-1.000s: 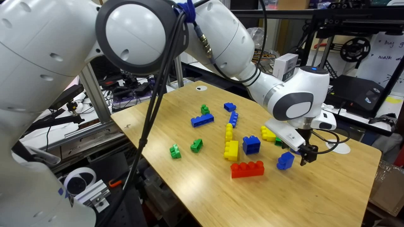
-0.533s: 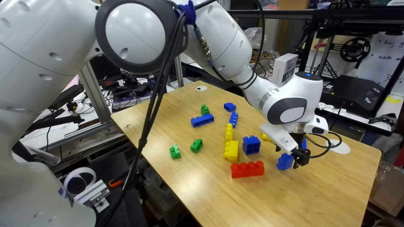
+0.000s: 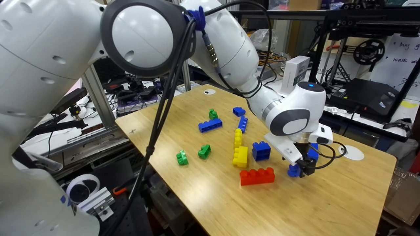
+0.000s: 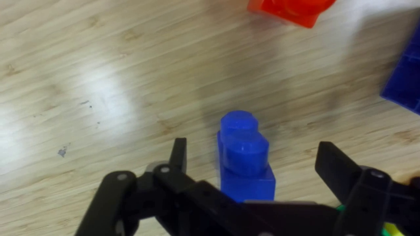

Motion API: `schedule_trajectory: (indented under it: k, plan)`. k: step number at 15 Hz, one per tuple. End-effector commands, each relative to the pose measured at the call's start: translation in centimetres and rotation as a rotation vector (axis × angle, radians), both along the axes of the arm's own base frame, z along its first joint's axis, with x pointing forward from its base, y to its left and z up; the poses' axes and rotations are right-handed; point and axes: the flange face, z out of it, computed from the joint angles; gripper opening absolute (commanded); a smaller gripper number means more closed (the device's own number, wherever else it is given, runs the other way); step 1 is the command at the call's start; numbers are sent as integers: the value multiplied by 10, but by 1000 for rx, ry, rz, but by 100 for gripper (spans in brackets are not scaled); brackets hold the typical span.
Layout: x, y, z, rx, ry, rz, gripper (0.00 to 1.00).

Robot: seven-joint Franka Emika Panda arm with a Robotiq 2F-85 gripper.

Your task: Move the blue toy slightly toward left

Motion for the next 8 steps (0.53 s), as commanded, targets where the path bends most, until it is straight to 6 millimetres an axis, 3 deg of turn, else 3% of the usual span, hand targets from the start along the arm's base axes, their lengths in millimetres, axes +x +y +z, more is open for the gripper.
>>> schedule_trajectory:
  k: [1, 2, 3, 8]
  plan:
    - [-8, -6, 5, -12, -22, 3, 100]
    - [-8, -8, 5, -16, -28, 2, 94]
    - [-8, -9, 6, -20, -32, 3, 74]
    - [-8, -12, 8, -26, -48, 0, 39]
